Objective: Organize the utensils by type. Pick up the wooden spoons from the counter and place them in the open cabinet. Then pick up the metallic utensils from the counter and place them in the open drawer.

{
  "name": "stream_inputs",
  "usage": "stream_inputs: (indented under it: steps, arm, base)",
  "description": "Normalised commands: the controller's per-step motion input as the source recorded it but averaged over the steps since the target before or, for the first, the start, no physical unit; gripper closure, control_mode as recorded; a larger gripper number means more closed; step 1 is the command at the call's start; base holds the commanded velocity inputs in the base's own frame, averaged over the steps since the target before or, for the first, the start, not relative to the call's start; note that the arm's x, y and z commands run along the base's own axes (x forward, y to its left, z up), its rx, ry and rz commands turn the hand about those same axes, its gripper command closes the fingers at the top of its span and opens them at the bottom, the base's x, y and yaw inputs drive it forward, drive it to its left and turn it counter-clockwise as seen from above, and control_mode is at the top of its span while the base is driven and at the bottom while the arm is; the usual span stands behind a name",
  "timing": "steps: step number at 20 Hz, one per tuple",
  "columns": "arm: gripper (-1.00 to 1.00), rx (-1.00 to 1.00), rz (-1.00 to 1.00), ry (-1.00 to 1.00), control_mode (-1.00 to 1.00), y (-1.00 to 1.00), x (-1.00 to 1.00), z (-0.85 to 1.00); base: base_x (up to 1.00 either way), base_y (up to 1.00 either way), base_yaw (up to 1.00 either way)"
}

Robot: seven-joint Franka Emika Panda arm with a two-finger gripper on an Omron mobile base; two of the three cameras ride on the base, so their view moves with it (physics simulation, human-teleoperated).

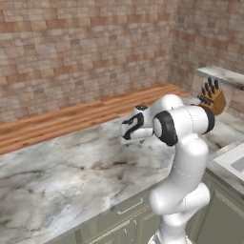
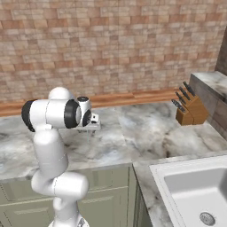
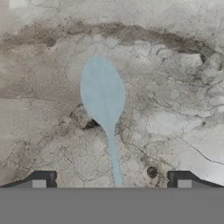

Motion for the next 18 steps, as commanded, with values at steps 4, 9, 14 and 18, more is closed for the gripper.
stream_inputs:
  steps: [4,9,14,18]
  arm:
    - [-1.0,0.0,0.0,0.0,-1.0,-0.01,0.27,-0.17]
    - [-1.0,-0.01,0.0,-0.03,-1.0,0.02,0.18,-0.14]
    - [-1.0,-0.02,0.0,-0.03,-1.0,0.05,0.22,-0.15]
    - [-1.0,-0.01,0.0,-0.02,-1.0,0.01,0.15,-0.16]
  base:
    - [0.0,0.0,0.0]
    - [0.0,0.0,0.0]
    - [0.0,0.0,0.0]
    - [0.0,0.0,0.0]
